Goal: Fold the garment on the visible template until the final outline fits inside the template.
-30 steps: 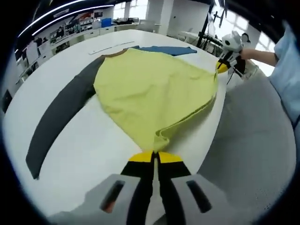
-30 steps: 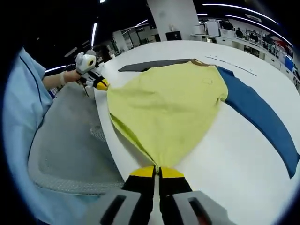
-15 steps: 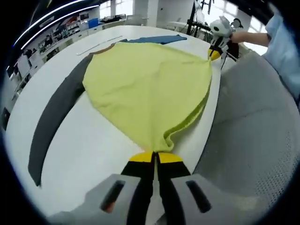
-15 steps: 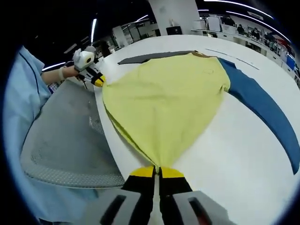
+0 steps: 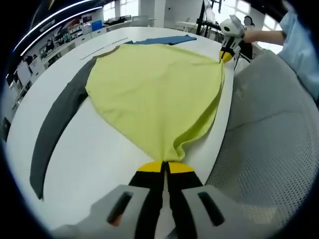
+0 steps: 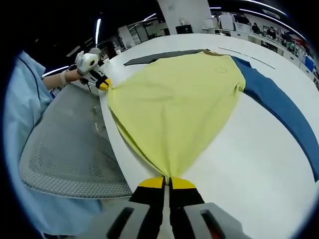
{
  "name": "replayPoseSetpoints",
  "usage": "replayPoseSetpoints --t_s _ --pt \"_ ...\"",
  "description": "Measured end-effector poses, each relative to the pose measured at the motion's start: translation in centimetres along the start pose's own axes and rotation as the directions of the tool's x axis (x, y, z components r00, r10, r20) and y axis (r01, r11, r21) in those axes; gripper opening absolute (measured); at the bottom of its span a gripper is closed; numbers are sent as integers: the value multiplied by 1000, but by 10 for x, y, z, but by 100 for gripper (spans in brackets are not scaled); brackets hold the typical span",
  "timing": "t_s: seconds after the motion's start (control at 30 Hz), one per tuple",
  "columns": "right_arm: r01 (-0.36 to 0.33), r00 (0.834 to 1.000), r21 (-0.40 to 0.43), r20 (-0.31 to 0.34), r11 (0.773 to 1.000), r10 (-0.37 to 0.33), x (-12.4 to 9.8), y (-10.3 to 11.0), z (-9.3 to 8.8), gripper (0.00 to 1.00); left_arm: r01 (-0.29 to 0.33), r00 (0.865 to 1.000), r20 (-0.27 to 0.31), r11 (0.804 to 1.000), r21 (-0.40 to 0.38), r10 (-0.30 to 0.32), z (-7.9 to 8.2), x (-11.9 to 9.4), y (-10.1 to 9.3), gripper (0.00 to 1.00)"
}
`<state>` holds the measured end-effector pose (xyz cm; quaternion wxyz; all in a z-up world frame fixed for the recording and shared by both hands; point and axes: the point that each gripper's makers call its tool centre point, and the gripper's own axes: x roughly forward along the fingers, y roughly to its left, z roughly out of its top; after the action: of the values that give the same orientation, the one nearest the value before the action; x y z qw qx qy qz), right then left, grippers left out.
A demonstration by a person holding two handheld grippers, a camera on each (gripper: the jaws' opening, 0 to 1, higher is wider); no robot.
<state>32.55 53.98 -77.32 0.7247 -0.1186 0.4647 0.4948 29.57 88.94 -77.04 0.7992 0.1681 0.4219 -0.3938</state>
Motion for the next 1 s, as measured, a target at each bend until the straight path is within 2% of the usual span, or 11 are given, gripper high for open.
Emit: replayPoseSetpoints --t_s 0.2,0.33,0.43,0.5,0.57,0.67,0.73,0.83,0.87,1.0 --pt "-7 1000 -32 -3 999 7 0 2 0 0 4 999 32 999 -49 -2 0 -1 1 0" --pt "-25 1000 -34 9 999 25 -5 4 0 9 19 998 66 996 -87 -13 1 -5 2 5" --pt "-22 999 -32 31 999 23 -10 6 3 20 26 996 85 995 -101 -17 1 -10 2 17" --pt "-16 997 -31 72 999 18 -13 6 9 29 28 992 122 994 -106 -14 5 -13 3 28" --pt "-7 995 -12 98 1000 8 -15 5 13 37 11 989 150 994 -112 6 10 -16 7 44" --pt "18 990 -8 142 1000 -17 -17 1 20 55 4 982 186 993 -116 18 19 -19 9 68" --pt "25 988 1 156 1000 -25 -17 -2 23 65 4 978 208 991 -132 24 25 -20 11 76" --pt "51 982 -1 182 999 -50 -19 -6 29 77 -7 965 257 983 -181 54 36 -23 17 96" --pt "59 980 1 190 998 -58 -19 -8 31 81 -3 960 273 980 -197 58 39 -24 18 99" --pt "105 973 4 206 994 -104 -20 -17 34 97 25 947 317 971 -238 53 46 -29 19 99"
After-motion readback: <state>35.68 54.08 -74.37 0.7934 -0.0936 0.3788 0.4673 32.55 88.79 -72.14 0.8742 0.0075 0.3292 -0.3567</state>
